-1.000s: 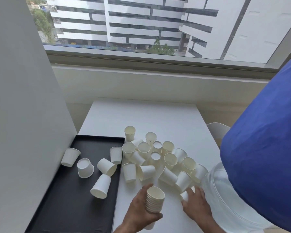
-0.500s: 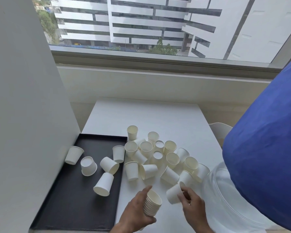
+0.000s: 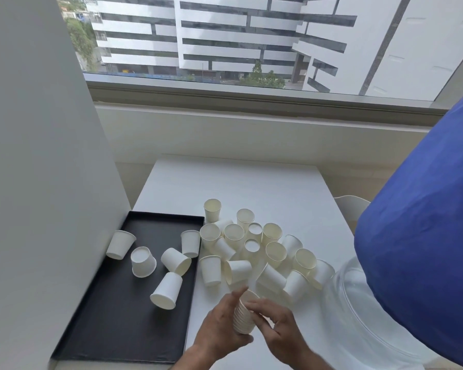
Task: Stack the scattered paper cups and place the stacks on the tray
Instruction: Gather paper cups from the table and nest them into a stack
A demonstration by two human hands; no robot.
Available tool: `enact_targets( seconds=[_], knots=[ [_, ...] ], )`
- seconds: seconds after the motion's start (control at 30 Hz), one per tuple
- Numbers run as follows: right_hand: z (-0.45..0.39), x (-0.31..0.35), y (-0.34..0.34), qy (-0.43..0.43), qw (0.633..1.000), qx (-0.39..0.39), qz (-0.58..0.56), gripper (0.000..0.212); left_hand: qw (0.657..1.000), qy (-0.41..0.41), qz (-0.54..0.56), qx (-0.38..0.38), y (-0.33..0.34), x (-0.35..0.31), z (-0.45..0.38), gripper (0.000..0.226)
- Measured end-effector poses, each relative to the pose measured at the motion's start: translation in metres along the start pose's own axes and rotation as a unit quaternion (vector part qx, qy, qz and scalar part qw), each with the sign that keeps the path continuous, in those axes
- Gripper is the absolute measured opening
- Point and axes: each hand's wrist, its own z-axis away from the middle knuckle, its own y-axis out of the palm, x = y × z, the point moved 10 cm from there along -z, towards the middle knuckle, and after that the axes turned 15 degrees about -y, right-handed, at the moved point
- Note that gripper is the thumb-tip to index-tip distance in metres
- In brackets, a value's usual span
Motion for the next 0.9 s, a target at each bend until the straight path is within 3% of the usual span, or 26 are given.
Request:
enact_targets(
  seconds=[0.07, 0.17, 0.27, 0.33, 0.47, 0.57, 0.9],
  knots=[
    [-0.003, -0.011, -0.017, 0.02, 0.998, -0.043, 0.035, 0.03, 1.0, -0.009, 0.013, -0.023, -0.006, 0.001, 0.001, 0.1],
    [-0.009, -0.04, -0.053, 0.086, 0.973, -0.087, 0.195, 0.039, 0.999, -0.02, 0.025, -0.043, -0.011, 0.003, 0.002, 0.101],
    [-0.007, -0.088, -0.072, 0.208, 0.938, 0.006, 0.277, 0.052, 0.998, -0.026, 0.025, -0.045, -0.011, 0.006, 0.002, 0.102],
    [-0.004, -0.111, -0.076, 0.242, 0.915, 0.089, 0.31, 0.054, 0.998, -0.029, 0.027, -0.047, -0.012, 0.008, 0.002, 0.102],
    [-0.002, -0.129, -0.075, 0.248, 0.882, 0.175, 0.361, 0.048, 0.997, -0.036, 0.025, -0.057, -0.016, 0.014, 0.003, 0.103],
    [0.004, -0.135, -0.073, 0.253, 0.871, 0.195, 0.374, 0.045, 0.997, -0.041, 0.027, -0.059, -0.018, 0.017, 0.002, 0.104],
    [0.014, -0.129, -0.077, 0.269, 0.885, 0.122, 0.361, 0.018, 0.998, -0.038, 0.014, -0.047, -0.013, 0.023, 0.004, 0.105]
  ],
)
